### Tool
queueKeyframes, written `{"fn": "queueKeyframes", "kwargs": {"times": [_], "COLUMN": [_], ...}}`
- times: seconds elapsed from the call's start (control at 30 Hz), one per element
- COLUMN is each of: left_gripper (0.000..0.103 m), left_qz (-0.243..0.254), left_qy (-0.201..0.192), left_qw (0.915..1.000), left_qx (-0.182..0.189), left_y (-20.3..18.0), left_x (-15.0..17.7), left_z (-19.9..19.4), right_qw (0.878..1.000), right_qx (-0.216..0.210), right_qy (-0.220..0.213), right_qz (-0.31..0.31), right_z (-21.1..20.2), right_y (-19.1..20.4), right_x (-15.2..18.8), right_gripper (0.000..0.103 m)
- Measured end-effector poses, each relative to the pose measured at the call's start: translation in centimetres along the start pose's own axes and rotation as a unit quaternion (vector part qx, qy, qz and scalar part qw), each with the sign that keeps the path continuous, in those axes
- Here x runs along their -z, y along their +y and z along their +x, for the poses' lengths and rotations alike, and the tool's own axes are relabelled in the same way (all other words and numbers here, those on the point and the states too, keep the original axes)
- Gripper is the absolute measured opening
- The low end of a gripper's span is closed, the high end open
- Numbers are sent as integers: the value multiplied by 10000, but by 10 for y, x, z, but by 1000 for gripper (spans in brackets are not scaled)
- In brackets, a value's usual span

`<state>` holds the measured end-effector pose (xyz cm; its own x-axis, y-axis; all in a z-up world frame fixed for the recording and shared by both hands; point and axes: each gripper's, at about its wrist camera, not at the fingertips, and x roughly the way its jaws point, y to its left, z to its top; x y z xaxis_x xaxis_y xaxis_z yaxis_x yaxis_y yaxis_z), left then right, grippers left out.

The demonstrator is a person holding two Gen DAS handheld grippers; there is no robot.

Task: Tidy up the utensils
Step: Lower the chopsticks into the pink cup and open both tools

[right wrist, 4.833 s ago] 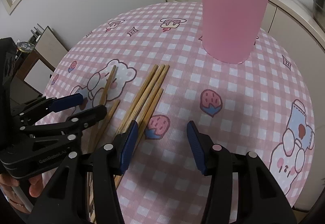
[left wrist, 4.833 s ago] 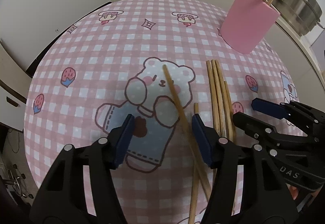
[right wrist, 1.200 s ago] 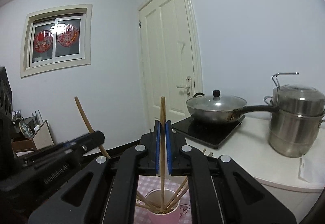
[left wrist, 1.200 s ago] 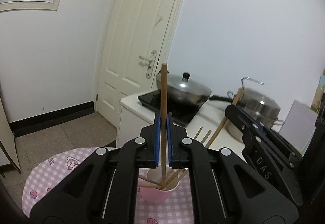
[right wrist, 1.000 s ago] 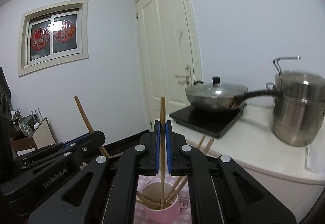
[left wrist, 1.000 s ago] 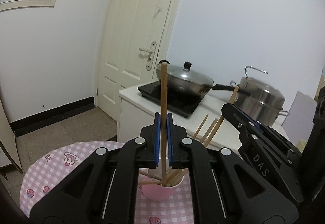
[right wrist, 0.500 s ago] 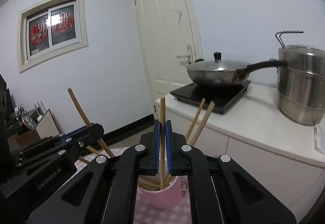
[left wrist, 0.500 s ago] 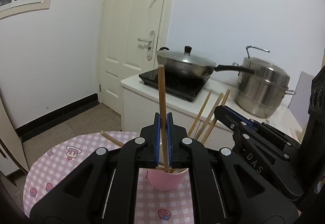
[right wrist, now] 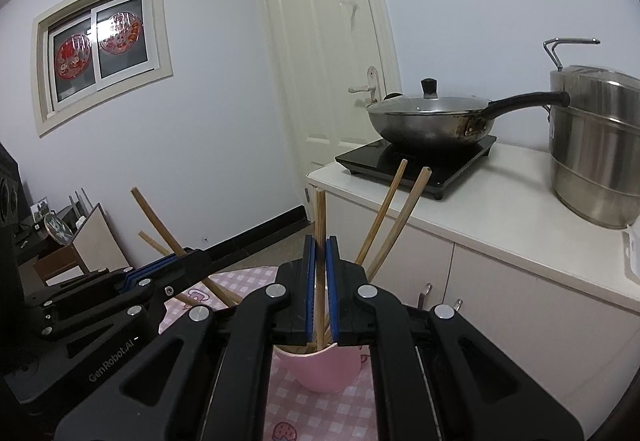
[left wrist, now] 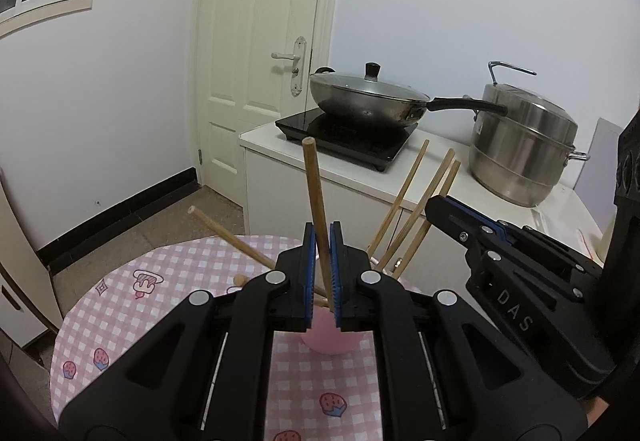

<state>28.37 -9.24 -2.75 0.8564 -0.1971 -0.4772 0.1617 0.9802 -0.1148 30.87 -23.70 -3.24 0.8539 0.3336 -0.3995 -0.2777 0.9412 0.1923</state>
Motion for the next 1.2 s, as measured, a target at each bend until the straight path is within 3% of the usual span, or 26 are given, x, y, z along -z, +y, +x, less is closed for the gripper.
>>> {"fn": "queueKeyframes", "kwargs": {"times": [0.2, 0.37, 0.77, 0.8, 0.83, 0.87, 1.2], "left_gripper": [9, 9, 11, 20, 44, 59, 63], "left_qz": [14, -1, 270, 294, 301, 286, 438], "left_qy": [51, 41, -162, -207, -259, -354, -799], "left_qw": [10000, 10000, 9993, 9991, 9989, 9986, 9941], "left_qx": [12, 69, -198, -233, -266, -285, -587], "left_y": [1, 3, 0, 0, 0, 1, 4], "left_x": [2, 2, 4, 5, 6, 7, 21], "left_z": [-5, -14, -56, -62, -67, -74, -126], "right_qw": [9999, 9997, 9989, 9988, 9988, 9987, 9985], "right_qx": [-67, -104, -260, -278, -285, -292, -382], "right_qy": [100, 136, 119, 115, 114, 121, 199], "right_qz": [90, 184, 362, 376, 382, 389, 348], "right_z": [-2, -8, -41, -45, -50, -53, -84], "right_y": [0, 0, 3, 4, 4, 6, 19], "right_x": [1, 1, 1, 2, 2, 3, 18], "right_gripper": [6, 31, 38, 38, 39, 40, 41]}}
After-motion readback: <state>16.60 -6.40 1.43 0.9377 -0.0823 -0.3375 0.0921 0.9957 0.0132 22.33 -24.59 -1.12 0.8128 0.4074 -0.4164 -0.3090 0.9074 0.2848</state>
